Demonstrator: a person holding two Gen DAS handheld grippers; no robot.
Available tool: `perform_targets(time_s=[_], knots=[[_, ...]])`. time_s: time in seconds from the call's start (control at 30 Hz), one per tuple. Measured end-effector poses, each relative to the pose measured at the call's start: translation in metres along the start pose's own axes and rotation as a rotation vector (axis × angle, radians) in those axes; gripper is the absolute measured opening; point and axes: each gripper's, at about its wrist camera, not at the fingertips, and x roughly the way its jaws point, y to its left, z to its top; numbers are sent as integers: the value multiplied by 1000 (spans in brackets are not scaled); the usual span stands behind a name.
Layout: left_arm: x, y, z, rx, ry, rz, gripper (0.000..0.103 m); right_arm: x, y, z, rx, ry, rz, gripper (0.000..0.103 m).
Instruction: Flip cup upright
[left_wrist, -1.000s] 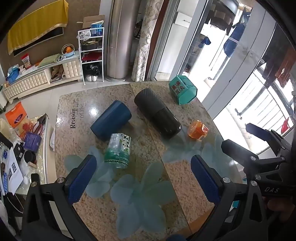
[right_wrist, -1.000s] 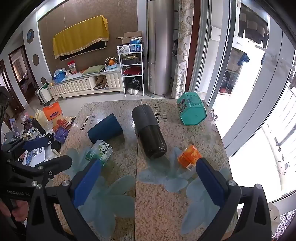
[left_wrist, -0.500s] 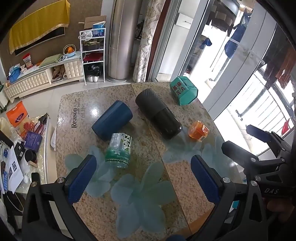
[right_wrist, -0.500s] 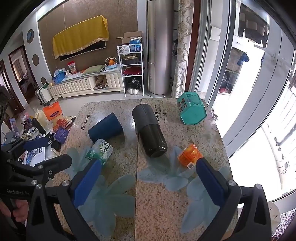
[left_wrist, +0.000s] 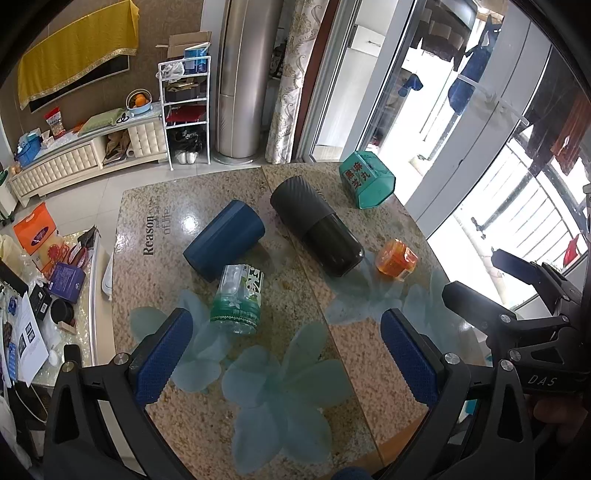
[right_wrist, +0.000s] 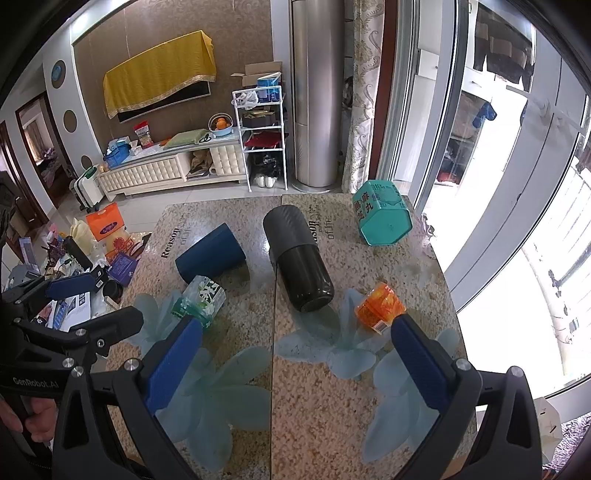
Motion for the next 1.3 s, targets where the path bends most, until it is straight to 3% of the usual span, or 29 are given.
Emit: perform_targets(time_s=[1.3], knots=[[-4, 1, -2, 8, -2, 7, 102, -2, 5, -5, 8, 4, 12, 103]])
